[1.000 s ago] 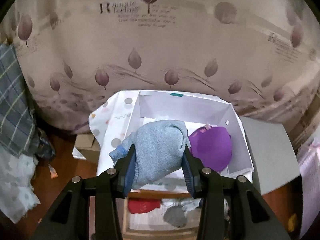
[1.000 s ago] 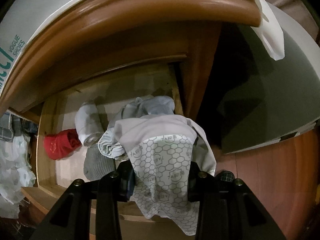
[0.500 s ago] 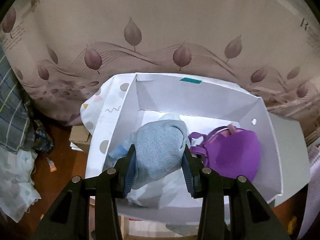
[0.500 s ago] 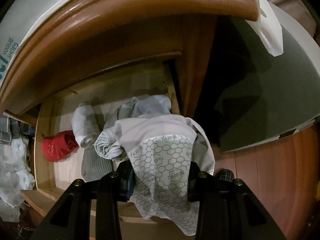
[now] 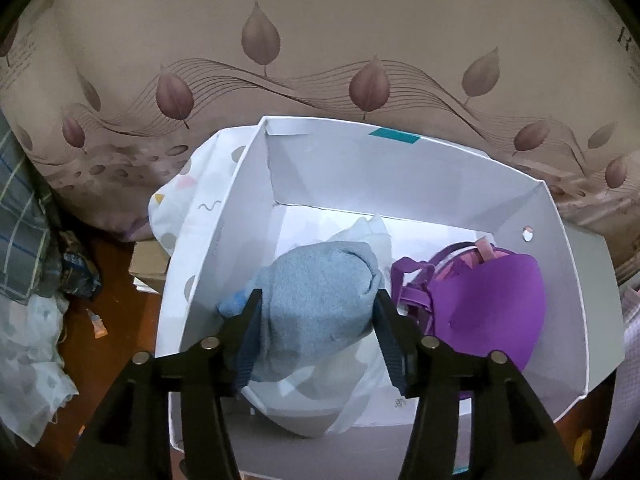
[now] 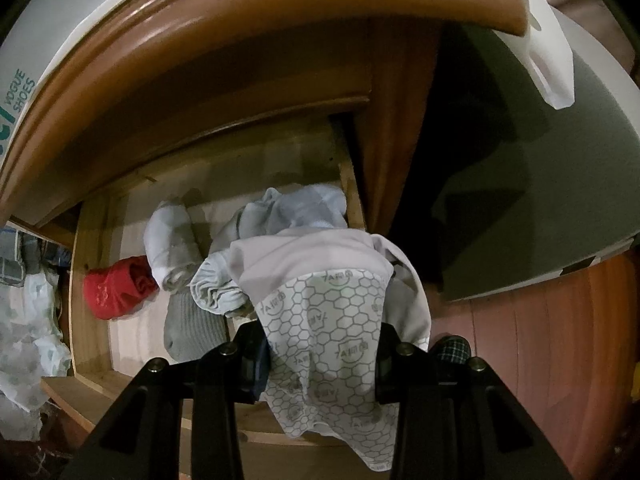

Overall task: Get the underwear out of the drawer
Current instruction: 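Lower the light blue sock into the white box and open the left tool, then withdraw the left tool from the box back toward the drawer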

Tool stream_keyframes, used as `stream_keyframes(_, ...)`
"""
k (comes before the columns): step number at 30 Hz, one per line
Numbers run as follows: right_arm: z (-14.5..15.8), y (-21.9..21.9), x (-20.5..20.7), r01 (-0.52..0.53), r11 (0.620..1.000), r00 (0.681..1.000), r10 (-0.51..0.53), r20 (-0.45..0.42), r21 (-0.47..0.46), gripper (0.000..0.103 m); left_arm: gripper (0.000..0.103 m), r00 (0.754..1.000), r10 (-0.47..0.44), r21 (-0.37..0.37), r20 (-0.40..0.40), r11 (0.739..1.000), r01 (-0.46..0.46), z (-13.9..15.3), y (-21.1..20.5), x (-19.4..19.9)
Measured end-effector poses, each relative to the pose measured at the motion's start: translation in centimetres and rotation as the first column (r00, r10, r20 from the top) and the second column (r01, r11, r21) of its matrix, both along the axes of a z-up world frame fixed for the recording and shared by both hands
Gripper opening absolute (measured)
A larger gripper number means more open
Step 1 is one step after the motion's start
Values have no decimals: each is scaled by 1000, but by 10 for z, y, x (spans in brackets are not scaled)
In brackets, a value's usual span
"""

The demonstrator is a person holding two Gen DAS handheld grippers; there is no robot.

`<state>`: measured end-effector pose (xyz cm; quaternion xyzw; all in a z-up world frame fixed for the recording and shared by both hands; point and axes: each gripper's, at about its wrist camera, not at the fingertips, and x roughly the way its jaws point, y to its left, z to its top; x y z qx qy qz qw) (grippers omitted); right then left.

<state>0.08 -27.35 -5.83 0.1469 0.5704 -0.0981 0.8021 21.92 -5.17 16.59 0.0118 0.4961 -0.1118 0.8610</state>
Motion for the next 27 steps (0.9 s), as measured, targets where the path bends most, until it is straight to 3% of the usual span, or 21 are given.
stream_keyframes(5, 1, 0, 1, -1, 1000, 1000, 1, 1, 2, 37, 65, 1000, -6, -4, 12, 1000, 6, 11, 0, -8)
stream_keyframes(21, 0, 2, 1, -19, 1000, 1000, 18, -10, -14, 37, 78, 992, -32, 6, 122, 999, 32, 42, 21, -73)
stream_keyframes(27, -1, 2, 1, -25, 1000, 1000, 24, -16, -19, 37, 78, 992, -14, 18, 125, 1000, 12, 39, 44, -103)
